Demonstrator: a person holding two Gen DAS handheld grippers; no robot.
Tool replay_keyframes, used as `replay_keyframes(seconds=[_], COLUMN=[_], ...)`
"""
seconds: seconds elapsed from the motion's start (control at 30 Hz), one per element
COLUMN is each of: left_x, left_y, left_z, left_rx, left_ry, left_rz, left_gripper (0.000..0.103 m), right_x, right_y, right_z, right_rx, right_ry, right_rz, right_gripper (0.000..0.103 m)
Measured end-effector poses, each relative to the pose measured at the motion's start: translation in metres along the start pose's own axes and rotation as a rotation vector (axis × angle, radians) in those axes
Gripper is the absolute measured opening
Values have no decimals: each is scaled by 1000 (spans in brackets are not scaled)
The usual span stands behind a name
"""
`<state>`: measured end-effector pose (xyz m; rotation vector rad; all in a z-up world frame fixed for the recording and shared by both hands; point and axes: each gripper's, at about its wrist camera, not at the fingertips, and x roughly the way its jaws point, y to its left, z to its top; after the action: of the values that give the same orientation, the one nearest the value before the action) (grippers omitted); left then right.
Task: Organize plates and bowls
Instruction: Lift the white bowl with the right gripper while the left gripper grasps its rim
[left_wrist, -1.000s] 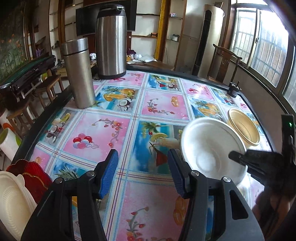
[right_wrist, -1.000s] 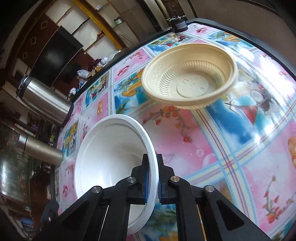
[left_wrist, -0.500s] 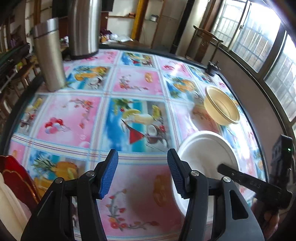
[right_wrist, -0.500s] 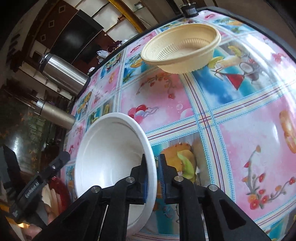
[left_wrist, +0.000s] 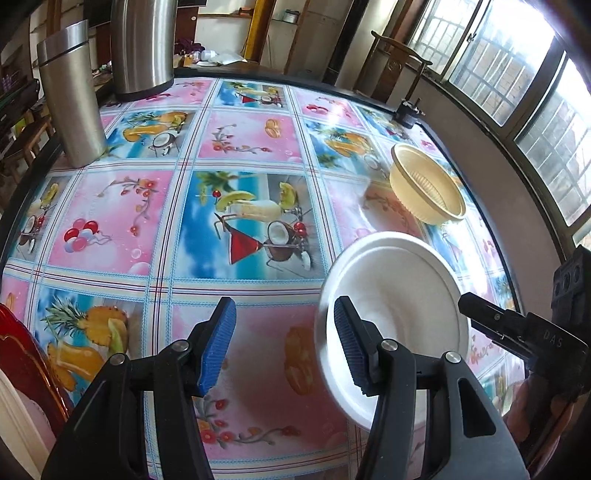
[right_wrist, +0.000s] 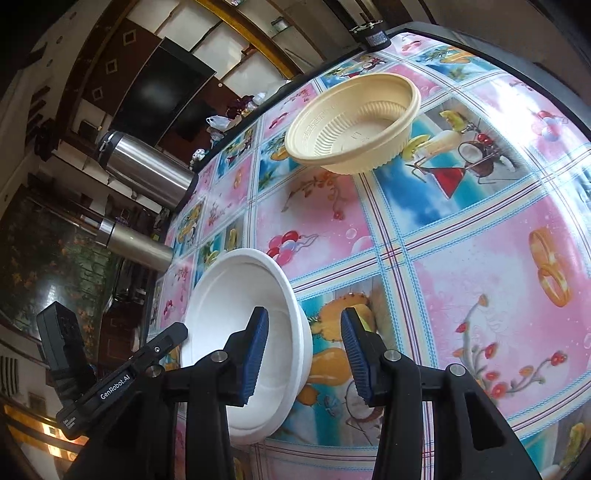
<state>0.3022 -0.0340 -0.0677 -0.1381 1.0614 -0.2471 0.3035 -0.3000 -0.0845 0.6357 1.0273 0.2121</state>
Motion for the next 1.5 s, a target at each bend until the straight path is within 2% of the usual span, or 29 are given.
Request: replay_keyframes(seconds=[0.2,0.4,0.47,1.03,1.1,1.2,1.27,1.37,1.5], left_x=[7,9,10,11,10,10,9,8,7], left_y=[0,-3,-3,3,3,2,0,-6,-9], left_z=[-2,-5,-5,-5,-6,-6,-6,-7,-7], left_rx=[3,15,11,-32,-32,-31,-27,-6,-3], left_ry=[39,57,59,83,81,82,80,76,77], left_rz=[0,4,3,-17,-22,-49,-70,-80,-101], left_gripper=[54,54,54,54,50,38,25,14,7], right_x=[4,6,7,13,13,13,14,16,16], right_y=[0,-1,-2,3,3,5,7,9,10], right_z=[-2,-2,-1,-3,-3,-4,-4,-4,-5], right_rx=[7,15,19,2,2,-4,-13,-24,-30], right_ry=[3,-9,-12,-12,-15,-20,-21,-23,-28], right_rz=[-1,-20,-27,-33,-30,-30,-29,-32,-36], right_gripper=[44,35,28,18,17,15,11,8,8])
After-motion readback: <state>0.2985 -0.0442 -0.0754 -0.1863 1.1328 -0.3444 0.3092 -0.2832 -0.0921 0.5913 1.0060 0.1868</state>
